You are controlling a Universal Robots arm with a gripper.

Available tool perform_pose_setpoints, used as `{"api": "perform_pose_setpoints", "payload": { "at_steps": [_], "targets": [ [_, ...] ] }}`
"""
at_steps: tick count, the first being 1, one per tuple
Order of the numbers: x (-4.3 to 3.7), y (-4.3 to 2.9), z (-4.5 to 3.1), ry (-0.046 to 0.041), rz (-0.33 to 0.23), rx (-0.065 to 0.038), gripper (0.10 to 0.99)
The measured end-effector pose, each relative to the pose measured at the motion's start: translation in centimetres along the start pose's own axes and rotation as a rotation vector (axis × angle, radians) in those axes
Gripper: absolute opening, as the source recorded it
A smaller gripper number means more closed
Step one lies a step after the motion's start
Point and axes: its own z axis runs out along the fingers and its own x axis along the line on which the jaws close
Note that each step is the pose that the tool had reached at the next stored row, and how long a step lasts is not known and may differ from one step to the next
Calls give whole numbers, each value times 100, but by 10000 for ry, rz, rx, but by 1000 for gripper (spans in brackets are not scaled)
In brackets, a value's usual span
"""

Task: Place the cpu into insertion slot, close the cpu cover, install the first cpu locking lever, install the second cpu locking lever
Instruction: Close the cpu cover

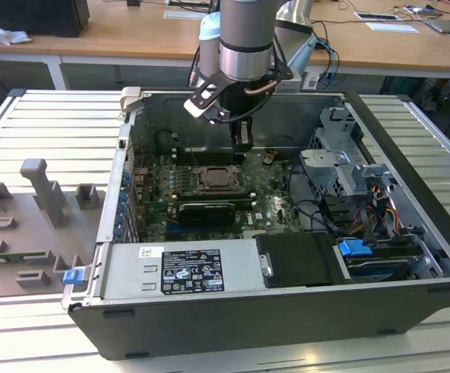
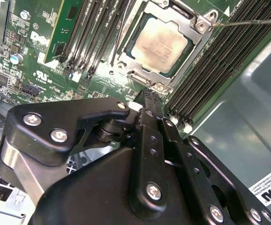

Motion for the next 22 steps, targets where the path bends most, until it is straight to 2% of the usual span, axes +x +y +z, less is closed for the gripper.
{"api": "perform_pose_setpoints", "payload": {
  "at_steps": [9,15,19,21,22],
  "targets": [
    [-1,-65,15,1,0,11,106],
    [-1,-91,48,-1,-22,117,106],
    [-2,-174,108,4,-153,174,106],
    [-12,-223,137,25,-648,177,106],
    [-12,-232,136,24,-670,177,106]
  ]
}}
